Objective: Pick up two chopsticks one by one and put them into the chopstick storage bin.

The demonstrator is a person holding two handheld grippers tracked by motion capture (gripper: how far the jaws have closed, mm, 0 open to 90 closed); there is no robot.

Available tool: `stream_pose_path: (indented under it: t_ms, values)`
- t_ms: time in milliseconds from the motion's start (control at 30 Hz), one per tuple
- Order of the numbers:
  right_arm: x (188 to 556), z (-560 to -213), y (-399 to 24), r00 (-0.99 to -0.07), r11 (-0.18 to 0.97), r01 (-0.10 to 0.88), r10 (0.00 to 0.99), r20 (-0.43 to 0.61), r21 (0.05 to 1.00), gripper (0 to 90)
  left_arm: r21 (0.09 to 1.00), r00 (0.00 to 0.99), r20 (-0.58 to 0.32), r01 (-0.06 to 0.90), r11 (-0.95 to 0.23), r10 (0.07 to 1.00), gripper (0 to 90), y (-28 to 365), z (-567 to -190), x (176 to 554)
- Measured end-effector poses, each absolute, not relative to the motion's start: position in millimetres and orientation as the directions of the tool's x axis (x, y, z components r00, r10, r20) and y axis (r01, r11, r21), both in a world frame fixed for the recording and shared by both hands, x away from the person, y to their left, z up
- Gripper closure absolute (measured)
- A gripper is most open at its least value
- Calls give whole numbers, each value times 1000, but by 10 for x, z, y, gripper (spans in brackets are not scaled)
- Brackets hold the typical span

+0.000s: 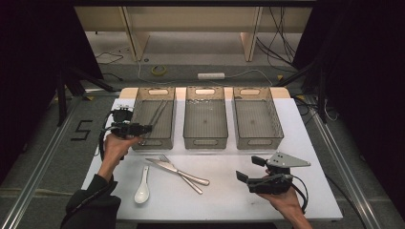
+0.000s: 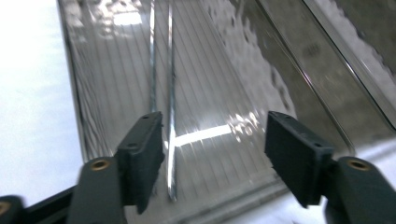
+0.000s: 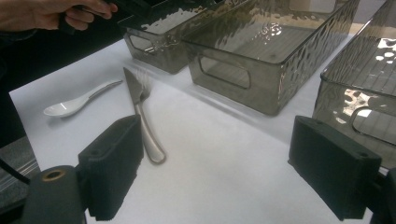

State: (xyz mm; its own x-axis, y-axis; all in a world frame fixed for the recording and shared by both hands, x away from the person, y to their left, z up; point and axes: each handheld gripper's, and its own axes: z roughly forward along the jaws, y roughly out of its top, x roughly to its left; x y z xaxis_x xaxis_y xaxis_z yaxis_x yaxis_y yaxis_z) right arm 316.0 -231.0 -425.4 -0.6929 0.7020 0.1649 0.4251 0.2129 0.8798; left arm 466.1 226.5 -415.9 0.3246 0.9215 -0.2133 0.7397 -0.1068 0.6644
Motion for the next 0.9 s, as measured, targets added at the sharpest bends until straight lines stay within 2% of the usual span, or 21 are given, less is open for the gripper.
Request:
stream_pose_path:
  t_ms: [400,900]
  values:
    - [3159,-4254,-2311,-691,216,421,705,158,881,187,641,356,-201,752,-152,913,229,2128,-4077,4412]
    - [3169,-4272,-2315,-691,223,421,707,152,879,187,619,378,-194,763,-186,906,185,1996,-4106,4180]
